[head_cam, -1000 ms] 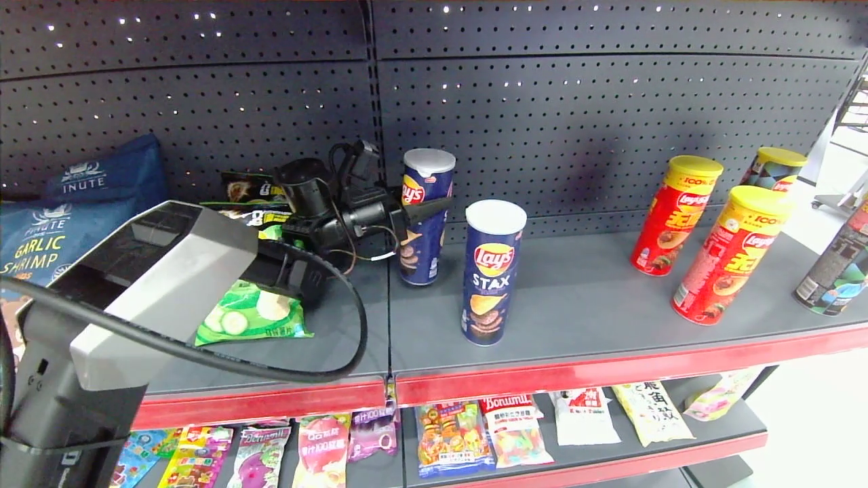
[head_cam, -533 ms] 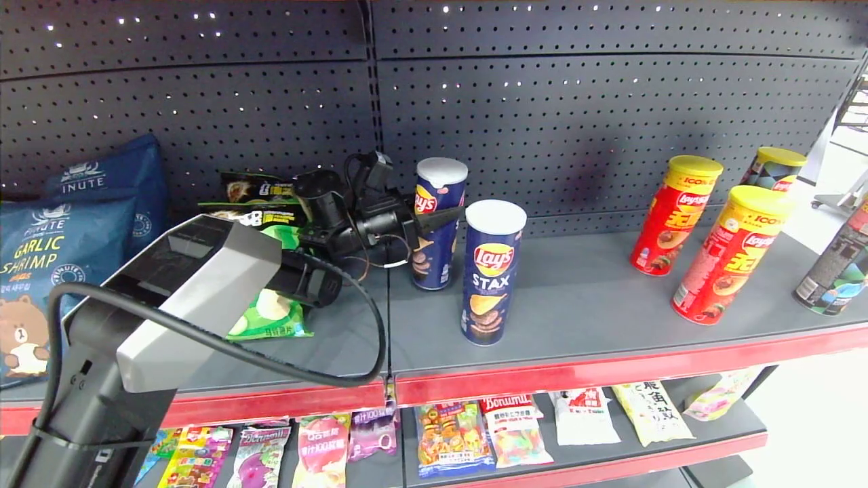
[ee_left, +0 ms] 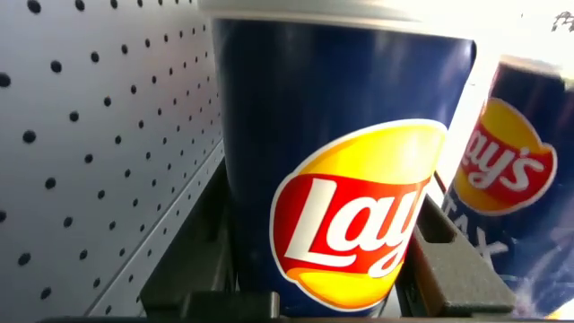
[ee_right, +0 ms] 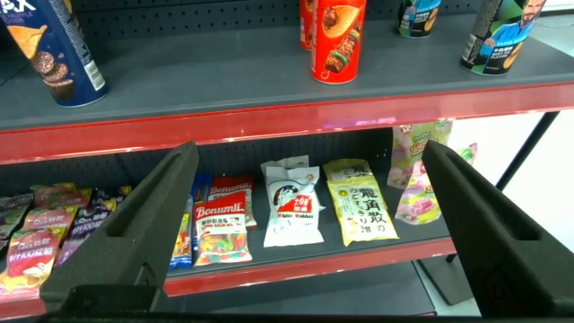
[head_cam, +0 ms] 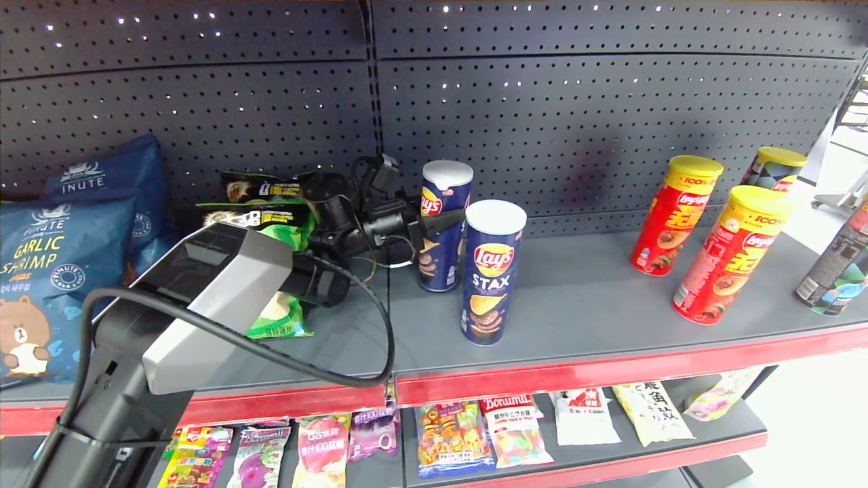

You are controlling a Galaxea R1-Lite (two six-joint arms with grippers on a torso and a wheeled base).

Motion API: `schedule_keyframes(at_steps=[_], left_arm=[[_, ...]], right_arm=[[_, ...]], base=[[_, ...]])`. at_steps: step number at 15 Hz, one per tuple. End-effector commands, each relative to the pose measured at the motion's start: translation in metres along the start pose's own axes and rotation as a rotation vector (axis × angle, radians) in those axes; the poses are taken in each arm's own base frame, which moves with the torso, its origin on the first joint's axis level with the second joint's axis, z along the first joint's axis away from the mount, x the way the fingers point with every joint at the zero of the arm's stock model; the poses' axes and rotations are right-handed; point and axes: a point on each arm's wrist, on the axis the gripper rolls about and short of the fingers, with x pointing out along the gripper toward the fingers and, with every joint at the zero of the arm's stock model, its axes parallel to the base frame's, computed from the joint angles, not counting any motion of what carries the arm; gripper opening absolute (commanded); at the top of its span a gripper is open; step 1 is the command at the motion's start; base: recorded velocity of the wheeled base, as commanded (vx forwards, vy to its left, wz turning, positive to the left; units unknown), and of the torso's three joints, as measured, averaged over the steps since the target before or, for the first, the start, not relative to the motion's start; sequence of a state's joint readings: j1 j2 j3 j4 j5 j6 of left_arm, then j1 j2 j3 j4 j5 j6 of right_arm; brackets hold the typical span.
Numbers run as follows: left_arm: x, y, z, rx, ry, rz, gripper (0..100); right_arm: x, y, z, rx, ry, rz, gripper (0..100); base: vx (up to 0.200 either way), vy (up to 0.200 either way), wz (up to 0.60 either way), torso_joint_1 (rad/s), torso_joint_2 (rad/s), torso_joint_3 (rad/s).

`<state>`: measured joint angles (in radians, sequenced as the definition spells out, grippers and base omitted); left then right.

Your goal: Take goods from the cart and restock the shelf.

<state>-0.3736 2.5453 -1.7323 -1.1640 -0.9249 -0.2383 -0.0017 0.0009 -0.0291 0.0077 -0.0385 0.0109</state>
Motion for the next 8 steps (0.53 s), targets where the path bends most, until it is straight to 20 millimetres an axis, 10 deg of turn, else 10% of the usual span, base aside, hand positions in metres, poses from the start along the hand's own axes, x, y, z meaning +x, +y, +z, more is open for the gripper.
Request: schedule_keyframes(at_steps=[1,8], left_arm=[[0.0002,0.0016,-0.0023,-0.002,-0.001,0.0,0],[-0.0008,0.0023,-0.0052,-0.059,-0.014,-0.002,0]], right_arm=[[0.0001,0.0,0.0,0.0,0.001,0.0,100],[0.0001,0.0,0.0,0.0,0.001,0.0,100]], base=[[0.0,0.0,0.0,0.0,0.0,0.0],[0.0,0.0,0.0,0.0,0.0,0.0]])
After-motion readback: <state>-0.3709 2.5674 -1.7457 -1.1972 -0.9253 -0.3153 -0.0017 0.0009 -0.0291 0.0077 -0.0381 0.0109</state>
